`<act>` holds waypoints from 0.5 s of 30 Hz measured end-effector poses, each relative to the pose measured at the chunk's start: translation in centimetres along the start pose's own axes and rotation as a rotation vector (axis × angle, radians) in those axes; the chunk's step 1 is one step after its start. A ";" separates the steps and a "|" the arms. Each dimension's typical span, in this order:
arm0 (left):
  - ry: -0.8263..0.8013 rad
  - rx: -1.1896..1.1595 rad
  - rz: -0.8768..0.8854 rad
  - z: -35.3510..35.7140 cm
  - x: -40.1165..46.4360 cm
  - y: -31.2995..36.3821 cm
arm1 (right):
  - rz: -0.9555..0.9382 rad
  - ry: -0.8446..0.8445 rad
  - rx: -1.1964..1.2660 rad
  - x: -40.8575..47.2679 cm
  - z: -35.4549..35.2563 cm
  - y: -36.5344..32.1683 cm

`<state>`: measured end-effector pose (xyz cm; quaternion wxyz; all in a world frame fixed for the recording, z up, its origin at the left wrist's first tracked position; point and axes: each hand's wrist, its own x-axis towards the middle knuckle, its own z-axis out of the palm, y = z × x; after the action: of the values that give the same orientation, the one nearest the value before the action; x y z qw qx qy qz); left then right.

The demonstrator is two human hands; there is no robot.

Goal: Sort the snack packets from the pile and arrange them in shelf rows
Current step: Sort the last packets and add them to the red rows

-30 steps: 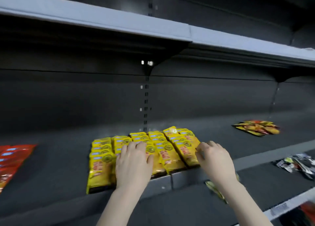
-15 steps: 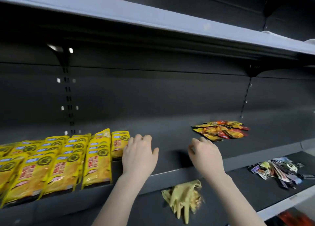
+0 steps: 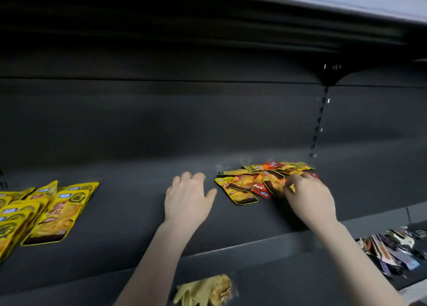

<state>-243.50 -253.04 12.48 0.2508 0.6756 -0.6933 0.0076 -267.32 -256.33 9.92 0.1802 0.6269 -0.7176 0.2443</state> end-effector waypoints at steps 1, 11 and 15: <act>-0.001 0.016 -0.038 1.1 0.7 1.8 | -0.031 -0.010 0.021 1.3 0.5 1.8; -0.090 0.122 -0.099 8.3 3.9 9.0 | -0.120 -0.165 0.095 6.0 3.8 7.4; -0.126 0.134 0.033 10.2 5.0 9.5 | -0.139 -0.389 0.126 6.9 5.0 7.7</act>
<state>-255.73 -260.48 8.51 0.1609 0.6786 -0.7165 0.0156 -275.72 -264.02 8.80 0.0153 0.7201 -0.6772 0.1504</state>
